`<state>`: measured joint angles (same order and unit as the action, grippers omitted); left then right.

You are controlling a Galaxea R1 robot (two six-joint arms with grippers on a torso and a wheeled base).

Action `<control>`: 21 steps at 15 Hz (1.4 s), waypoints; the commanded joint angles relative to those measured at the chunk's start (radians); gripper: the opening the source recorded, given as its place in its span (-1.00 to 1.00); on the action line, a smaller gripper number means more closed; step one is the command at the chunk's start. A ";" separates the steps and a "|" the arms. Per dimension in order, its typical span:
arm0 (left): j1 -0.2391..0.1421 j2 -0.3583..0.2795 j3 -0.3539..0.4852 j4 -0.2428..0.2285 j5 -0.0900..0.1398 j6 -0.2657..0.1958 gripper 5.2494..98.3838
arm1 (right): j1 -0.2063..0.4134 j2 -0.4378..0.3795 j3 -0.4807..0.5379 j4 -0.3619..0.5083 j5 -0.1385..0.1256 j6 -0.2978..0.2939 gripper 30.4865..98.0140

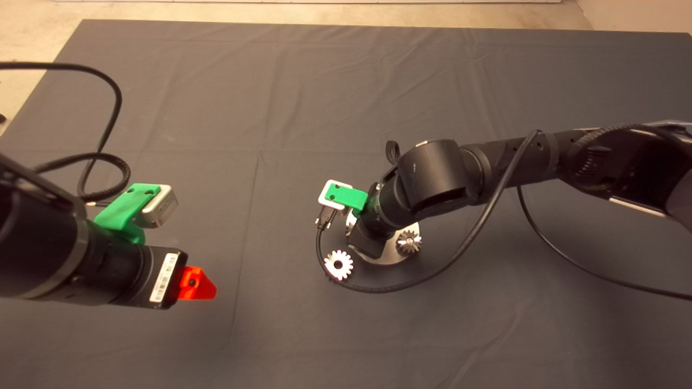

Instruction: Remove an incorrectly installed larger gear and replace it with the correct smaller gear

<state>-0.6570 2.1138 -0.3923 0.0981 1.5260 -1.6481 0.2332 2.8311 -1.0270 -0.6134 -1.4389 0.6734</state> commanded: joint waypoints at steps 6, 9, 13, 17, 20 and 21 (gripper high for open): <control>-0.007 -0.033 0.015 -0.014 0.132 0.005 0.99 | 0.020 0.003 0.006 -0.026 0.023 0.002 -0.76; -0.007 -0.036 0.020 -0.015 0.132 0.005 0.99 | 0.020 0.006 0.006 -0.026 0.024 0.003 -0.75; -0.007 -0.036 0.020 -0.015 0.132 0.005 0.99 | 0.020 0.005 0.009 -0.026 0.023 0.003 -0.68; -0.007 -0.036 0.020 -0.015 0.132 0.005 0.99 | 0.023 -0.003 0.027 -0.025 0.023 0.003 -0.62; -0.007 -0.039 0.024 -0.015 0.132 0.004 0.99 | 0.023 -0.009 0.053 -0.026 0.023 0.003 -0.49; -0.007 -0.041 0.024 -0.015 0.132 0.004 0.99 | 0.025 -0.015 0.064 -0.026 0.023 0.003 -0.41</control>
<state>-0.6570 2.0821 -0.3872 0.0977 1.5264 -1.6443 0.2332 2.8253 -0.9934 -0.6138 -1.4177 0.6743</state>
